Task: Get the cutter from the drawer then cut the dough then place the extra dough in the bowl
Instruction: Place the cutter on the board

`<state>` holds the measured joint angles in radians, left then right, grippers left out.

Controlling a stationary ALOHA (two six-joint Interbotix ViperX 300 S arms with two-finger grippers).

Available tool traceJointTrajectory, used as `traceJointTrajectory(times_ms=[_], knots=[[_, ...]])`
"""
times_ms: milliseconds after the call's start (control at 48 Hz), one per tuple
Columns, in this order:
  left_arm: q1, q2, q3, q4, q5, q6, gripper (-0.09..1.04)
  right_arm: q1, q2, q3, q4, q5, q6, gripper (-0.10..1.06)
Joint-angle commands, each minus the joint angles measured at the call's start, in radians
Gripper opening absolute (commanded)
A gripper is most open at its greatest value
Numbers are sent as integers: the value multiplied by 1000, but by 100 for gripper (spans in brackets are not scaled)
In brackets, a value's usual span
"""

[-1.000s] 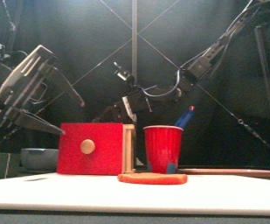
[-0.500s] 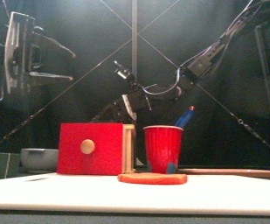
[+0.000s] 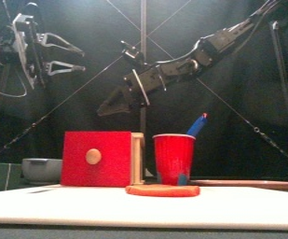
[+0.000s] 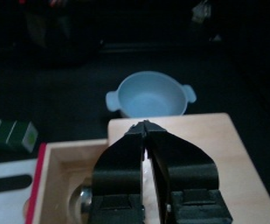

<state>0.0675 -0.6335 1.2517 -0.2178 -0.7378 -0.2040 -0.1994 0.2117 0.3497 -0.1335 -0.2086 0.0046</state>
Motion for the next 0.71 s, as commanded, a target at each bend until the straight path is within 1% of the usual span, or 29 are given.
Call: traceJointTrajectory(times_ms=[21,104,188,208,292,417,542,604,708], knots=[[11,-14,-5,60,-17,21,79,43,-63,-17,3,106,2,6],[17,-21,2,101,-17,41,79,67,-69,-21,9,147,3,14],[21,-26,8,140,-17,63,79,80,-71,-26,8,178,3,22],[21,-26,8,146,-17,66,79,83,-71,-28,9,186,3,26],[28,-28,11,166,-17,72,79,86,-71,-31,11,199,5,35],[38,-28,15,172,-17,72,79,94,-64,-35,23,207,5,54],[40,-28,17,175,-17,72,79,92,-54,-37,40,215,6,67],[40,-28,15,175,-17,72,79,91,-49,-38,49,221,6,70],[40,-28,15,173,-17,72,79,89,-38,-38,52,238,6,71]])
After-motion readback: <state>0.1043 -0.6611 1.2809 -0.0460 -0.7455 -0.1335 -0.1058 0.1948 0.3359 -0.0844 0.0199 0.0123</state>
